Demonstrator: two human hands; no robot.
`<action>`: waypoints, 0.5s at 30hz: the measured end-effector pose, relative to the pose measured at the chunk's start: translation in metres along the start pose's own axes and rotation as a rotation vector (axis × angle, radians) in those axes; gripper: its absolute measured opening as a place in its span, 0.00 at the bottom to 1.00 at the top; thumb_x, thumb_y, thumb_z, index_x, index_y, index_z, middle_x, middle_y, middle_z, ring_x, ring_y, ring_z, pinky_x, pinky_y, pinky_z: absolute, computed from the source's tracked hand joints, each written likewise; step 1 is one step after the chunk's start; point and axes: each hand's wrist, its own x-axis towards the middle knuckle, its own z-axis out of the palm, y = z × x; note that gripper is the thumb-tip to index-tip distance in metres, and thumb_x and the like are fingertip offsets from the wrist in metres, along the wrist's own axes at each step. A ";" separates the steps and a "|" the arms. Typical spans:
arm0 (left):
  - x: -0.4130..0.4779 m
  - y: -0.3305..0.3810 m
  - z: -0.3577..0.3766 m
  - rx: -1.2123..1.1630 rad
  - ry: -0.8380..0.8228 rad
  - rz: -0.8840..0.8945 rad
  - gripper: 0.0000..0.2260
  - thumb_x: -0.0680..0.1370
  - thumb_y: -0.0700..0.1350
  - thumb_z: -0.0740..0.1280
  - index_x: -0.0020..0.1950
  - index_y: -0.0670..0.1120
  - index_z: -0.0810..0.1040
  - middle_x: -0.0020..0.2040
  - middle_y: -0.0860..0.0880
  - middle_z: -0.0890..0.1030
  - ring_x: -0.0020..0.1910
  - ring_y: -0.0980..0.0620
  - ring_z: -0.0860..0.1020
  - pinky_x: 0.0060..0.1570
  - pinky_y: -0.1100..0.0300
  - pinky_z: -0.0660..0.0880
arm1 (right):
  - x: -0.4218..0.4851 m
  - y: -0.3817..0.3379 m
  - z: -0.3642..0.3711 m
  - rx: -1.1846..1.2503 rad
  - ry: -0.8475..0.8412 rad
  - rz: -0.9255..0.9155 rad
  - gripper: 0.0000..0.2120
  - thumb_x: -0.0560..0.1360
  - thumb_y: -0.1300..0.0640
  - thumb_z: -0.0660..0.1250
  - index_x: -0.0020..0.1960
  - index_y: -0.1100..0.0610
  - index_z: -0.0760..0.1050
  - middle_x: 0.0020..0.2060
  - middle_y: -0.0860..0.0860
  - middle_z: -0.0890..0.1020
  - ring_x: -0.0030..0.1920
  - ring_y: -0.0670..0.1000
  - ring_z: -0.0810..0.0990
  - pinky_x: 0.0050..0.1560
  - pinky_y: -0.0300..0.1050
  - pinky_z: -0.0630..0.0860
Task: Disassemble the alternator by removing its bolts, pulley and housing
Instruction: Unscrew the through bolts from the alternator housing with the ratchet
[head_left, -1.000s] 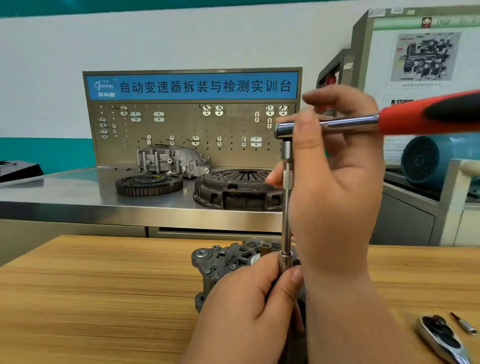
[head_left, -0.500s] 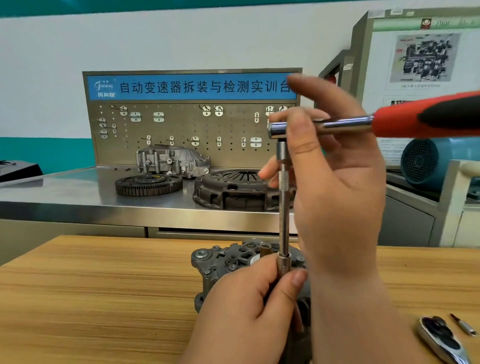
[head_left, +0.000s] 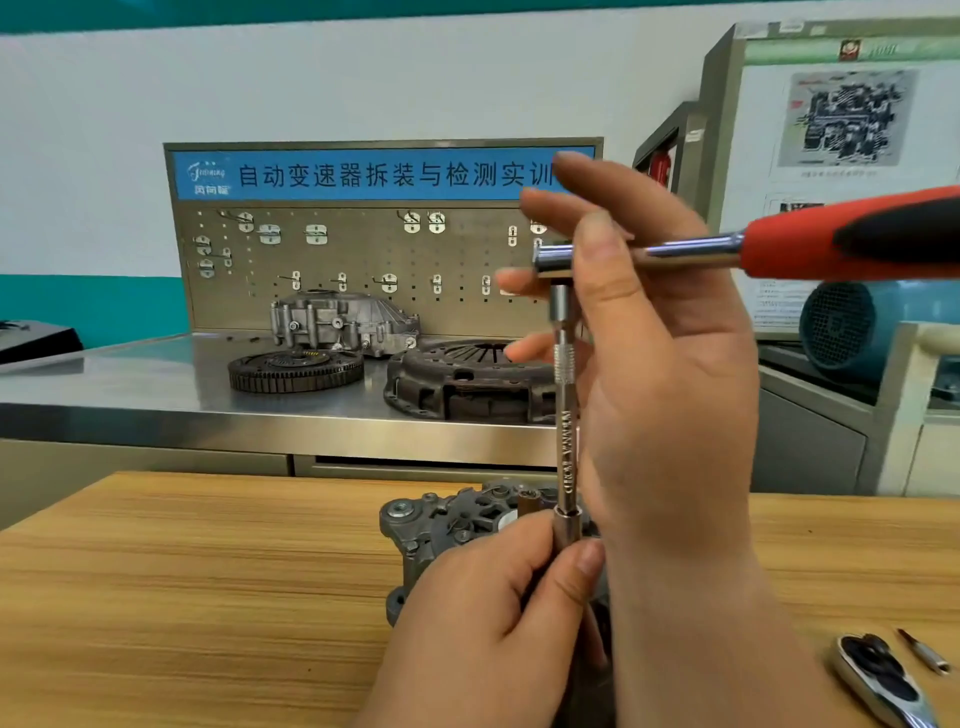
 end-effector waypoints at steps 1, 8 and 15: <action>0.000 0.000 0.000 -0.007 -0.009 0.000 0.22 0.66 0.68 0.50 0.50 0.58 0.73 0.32 0.65 0.79 0.37 0.67 0.76 0.36 0.72 0.67 | 0.000 -0.001 0.001 -0.031 -0.008 -0.042 0.10 0.78 0.60 0.61 0.53 0.49 0.78 0.48 0.47 0.83 0.44 0.54 0.80 0.36 0.40 0.77; -0.001 -0.001 0.001 -0.037 -0.013 -0.002 0.20 0.69 0.68 0.52 0.45 0.57 0.75 0.32 0.62 0.79 0.36 0.63 0.78 0.34 0.71 0.67 | 0.001 0.000 -0.002 0.227 -0.059 0.177 0.15 0.79 0.51 0.53 0.60 0.52 0.74 0.57 0.53 0.83 0.36 0.54 0.84 0.33 0.42 0.78; -0.001 0.001 0.000 0.007 -0.027 -0.069 0.16 0.70 0.66 0.54 0.52 0.64 0.71 0.36 0.63 0.80 0.39 0.66 0.77 0.37 0.68 0.69 | -0.002 0.003 0.003 0.007 -0.084 0.058 0.13 0.80 0.53 0.56 0.61 0.49 0.74 0.53 0.52 0.84 0.43 0.53 0.84 0.34 0.43 0.80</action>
